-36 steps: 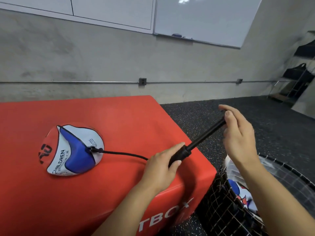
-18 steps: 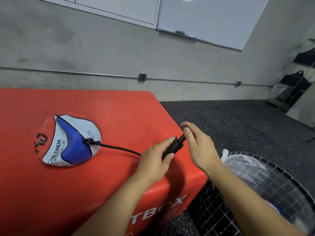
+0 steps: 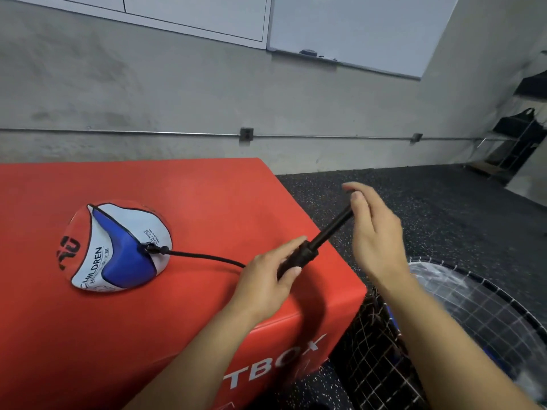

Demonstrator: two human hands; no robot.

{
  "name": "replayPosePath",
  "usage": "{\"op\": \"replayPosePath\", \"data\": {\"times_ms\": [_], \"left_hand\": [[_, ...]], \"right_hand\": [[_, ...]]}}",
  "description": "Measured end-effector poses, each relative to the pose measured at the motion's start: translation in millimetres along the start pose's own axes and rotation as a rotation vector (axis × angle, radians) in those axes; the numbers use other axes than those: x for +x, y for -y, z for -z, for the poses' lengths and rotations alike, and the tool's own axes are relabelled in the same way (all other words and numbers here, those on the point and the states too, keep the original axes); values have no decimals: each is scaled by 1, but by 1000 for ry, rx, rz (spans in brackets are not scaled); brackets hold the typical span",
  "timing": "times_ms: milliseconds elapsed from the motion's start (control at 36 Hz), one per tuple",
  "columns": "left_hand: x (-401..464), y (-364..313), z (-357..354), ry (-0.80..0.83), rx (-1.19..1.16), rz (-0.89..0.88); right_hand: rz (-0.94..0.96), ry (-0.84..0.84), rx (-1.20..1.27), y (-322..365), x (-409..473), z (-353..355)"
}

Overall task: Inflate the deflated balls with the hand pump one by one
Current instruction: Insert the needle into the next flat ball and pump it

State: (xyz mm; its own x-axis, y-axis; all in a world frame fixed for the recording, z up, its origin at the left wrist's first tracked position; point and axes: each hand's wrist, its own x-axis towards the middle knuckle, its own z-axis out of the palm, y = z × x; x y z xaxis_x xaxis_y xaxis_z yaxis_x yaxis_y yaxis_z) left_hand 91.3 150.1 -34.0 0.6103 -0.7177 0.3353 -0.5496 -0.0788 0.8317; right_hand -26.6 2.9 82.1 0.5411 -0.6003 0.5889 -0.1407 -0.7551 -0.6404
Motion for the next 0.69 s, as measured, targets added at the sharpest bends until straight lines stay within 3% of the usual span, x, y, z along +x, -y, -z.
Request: {"op": "replayPosePath", "data": {"times_ms": [83,306,694], "left_hand": [[0,-3,-4,24,38,-21],[2,0,-2,14,-10,-8],[4,6,12,-74,-248,31]], "right_hand": [[-42,-96,36,-9,9,23],[-71,-114,88,-7,14,9],[57,330,-78,-1,-18,-57]]}}
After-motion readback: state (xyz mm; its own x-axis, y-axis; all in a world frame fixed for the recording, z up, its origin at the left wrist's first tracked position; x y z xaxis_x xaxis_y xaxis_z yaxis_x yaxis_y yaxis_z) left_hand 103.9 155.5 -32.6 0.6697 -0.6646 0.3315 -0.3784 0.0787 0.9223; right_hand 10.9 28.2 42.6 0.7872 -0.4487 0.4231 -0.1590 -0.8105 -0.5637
